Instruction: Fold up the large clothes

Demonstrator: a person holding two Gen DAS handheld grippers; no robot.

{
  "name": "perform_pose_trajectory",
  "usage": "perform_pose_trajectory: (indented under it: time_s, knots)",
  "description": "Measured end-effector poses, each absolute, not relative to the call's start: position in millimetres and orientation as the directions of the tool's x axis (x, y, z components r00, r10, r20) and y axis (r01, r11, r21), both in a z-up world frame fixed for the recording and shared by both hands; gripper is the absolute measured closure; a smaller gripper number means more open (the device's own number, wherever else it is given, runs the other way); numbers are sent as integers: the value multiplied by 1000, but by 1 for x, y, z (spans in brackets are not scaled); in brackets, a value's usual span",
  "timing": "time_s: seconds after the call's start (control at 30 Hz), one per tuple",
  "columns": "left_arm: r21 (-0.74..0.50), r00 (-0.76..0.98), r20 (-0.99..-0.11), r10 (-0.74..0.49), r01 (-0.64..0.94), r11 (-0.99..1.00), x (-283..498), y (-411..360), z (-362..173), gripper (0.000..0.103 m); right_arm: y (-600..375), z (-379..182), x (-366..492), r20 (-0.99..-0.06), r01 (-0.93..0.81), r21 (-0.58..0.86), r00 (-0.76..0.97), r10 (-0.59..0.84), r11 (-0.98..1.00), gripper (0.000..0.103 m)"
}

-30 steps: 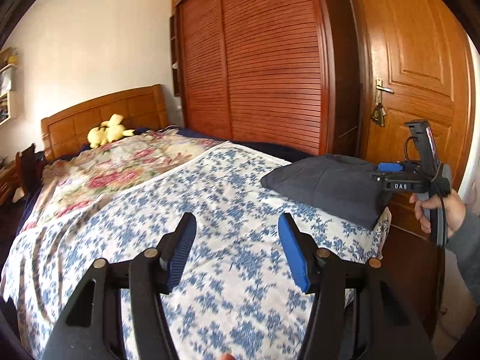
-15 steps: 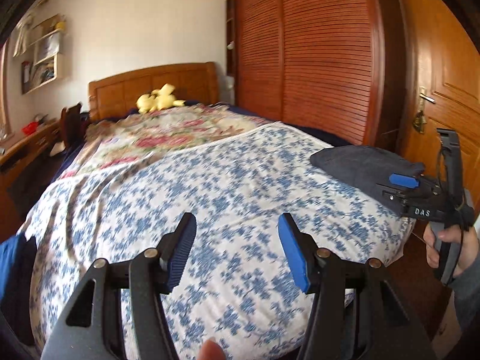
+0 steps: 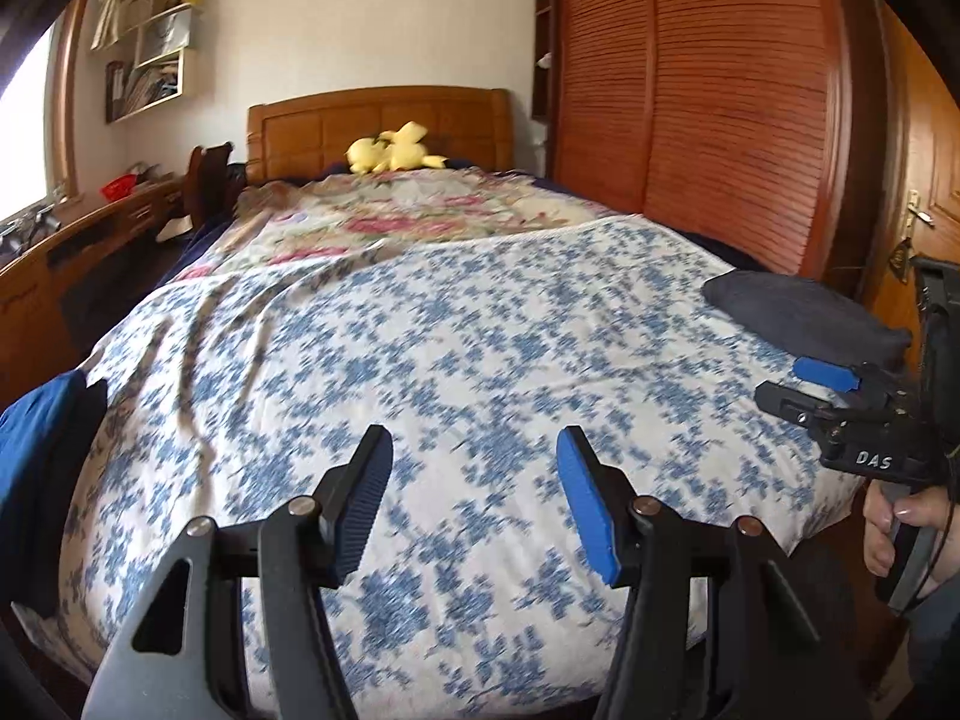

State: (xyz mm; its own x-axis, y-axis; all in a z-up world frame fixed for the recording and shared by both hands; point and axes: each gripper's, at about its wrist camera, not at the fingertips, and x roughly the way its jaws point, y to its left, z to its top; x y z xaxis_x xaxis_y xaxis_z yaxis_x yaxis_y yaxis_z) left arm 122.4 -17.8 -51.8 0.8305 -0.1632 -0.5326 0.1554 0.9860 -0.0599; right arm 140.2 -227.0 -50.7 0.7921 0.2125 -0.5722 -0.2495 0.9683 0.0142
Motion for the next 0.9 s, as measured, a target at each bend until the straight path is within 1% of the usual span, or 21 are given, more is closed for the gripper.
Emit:
perform_pose_trajectory:
  time_s: [0.17,0.3,0.47,0.73,0.9]
  knots:
    - [-68,826,-548,-128,109,992,107,-2,-58,47,-208,-50,128,-574,-274,25,784,238,961,20]
    - [-72,838,-535,-112,87,994,92,7,-50,47,-196,-44,115,-560,-291,43,785,265,956,20]
    - [-81,865,-492,-95,63,995,74,15,-29,47,-179,-27,101,-528,-326,52,793,303,944,20]
    - [-72,913,-402,-65,40,997,48,25,9,47,-167,18,79,-436,-354,56,833,342,934,20]
    - [-64,933,-357,-51,30,997,35,29,23,47,-168,38,62,-387,-352,53,855,344,934,18]
